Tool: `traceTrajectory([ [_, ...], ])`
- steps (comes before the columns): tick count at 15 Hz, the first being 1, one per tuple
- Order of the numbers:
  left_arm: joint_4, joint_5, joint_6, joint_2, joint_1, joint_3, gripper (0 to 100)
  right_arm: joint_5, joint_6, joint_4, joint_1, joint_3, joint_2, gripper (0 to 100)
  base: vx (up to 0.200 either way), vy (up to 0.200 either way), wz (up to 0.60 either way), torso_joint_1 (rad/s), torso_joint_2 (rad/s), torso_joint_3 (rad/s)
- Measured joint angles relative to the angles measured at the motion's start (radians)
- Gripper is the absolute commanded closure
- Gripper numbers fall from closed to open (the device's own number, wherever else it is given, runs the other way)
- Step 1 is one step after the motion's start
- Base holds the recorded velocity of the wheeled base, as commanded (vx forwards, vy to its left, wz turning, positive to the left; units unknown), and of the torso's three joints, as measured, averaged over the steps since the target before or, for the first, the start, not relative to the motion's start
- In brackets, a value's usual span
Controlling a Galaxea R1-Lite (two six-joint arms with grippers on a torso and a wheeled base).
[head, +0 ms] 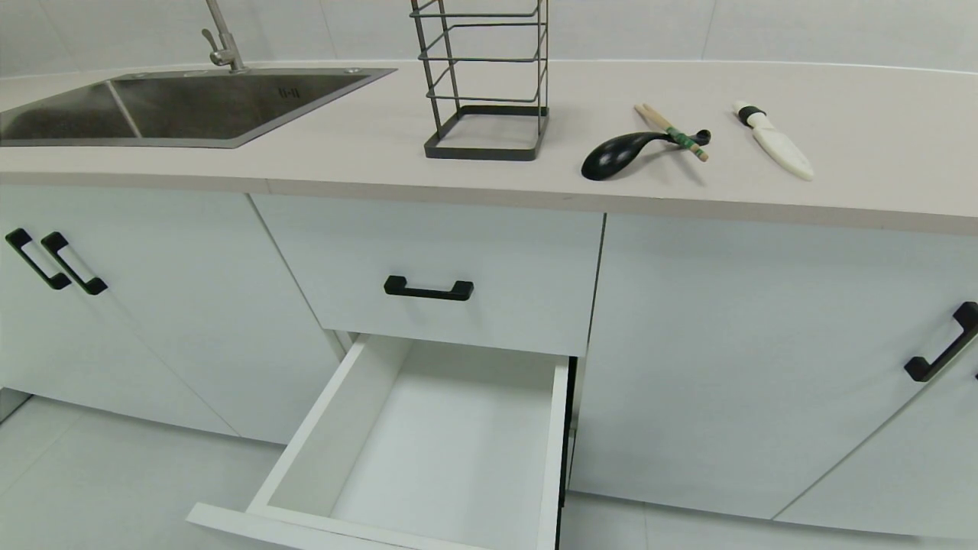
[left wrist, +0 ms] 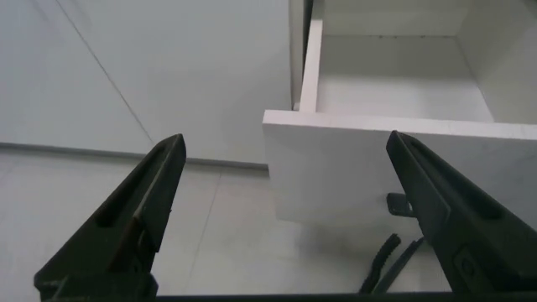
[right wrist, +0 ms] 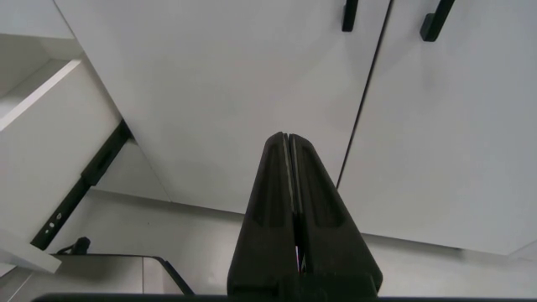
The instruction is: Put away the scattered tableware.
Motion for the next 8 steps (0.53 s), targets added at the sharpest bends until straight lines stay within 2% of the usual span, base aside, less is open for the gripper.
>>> traceTrajectory([
  [1,0.0,0.0,-0.001,-0.011,-0.001,0.0,0,0.0,-0.001,0.0,0.0,0.0,0.0,100,0.0,0.0,0.6,0.007,0.0,0.002],
  [4,0.0,0.0,-0.02,-0.027,-0.003,0.0,0,0.0,0.001,0.0,0.0,0.0,0.0,100,0.0,0.0,0.0,0.0,0.0,0.0],
  [6,0.0,0.0,-0.054,-0.029,-0.004,0.0,0,0.0,0.001,0.0,-0.001,0.0,0.0,100,0.0,0.0,0.0,0.0,0.0,0.0],
  [8,0.0,0.0,-0.059,-0.03,-0.005,0.0,0,0.0,0.0,0.0,-0.001,0.0,0.0,100,0.0,0.0,0.0,0.0,0.0,0.0],
])
